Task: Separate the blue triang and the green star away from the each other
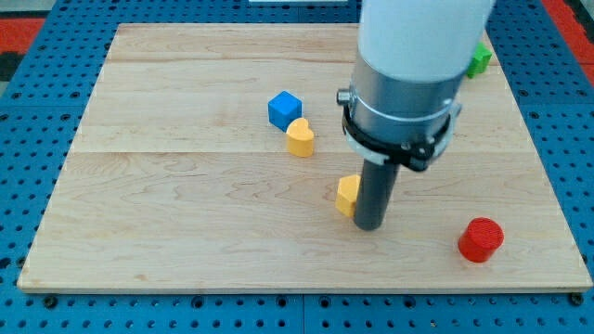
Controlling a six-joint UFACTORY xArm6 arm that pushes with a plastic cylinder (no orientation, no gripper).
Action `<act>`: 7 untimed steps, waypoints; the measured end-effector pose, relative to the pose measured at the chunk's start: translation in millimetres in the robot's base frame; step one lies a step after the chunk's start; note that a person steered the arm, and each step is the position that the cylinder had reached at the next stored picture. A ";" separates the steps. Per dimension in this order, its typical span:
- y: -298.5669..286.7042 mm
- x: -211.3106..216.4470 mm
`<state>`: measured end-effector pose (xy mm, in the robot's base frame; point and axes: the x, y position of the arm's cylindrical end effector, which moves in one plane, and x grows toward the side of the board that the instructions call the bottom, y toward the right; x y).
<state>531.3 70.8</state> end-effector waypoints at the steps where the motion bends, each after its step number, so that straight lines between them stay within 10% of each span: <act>1: 0.5 -34.4; 3: -2.1 -92.0; 7: 244.8 -229.6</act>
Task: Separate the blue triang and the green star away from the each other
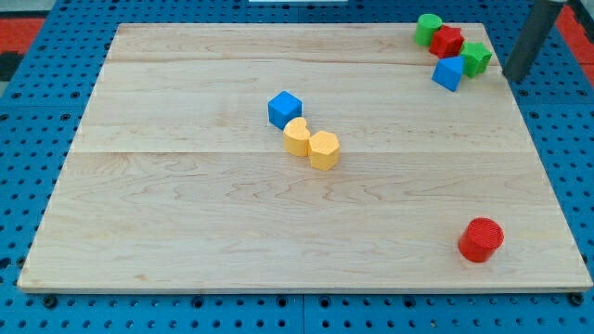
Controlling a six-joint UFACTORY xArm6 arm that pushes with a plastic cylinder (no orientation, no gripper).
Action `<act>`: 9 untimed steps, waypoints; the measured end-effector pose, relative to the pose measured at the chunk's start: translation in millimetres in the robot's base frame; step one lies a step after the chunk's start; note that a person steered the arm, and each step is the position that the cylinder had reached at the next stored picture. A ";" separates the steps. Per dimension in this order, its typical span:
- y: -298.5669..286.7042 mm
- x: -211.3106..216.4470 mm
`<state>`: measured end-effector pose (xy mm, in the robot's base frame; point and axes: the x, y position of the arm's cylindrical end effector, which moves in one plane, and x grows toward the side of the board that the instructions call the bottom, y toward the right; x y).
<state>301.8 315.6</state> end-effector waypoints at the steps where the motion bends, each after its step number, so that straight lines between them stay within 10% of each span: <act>1: 3.1 -18.4; 5: -124.7 -9.2; 9: -240.1 95.8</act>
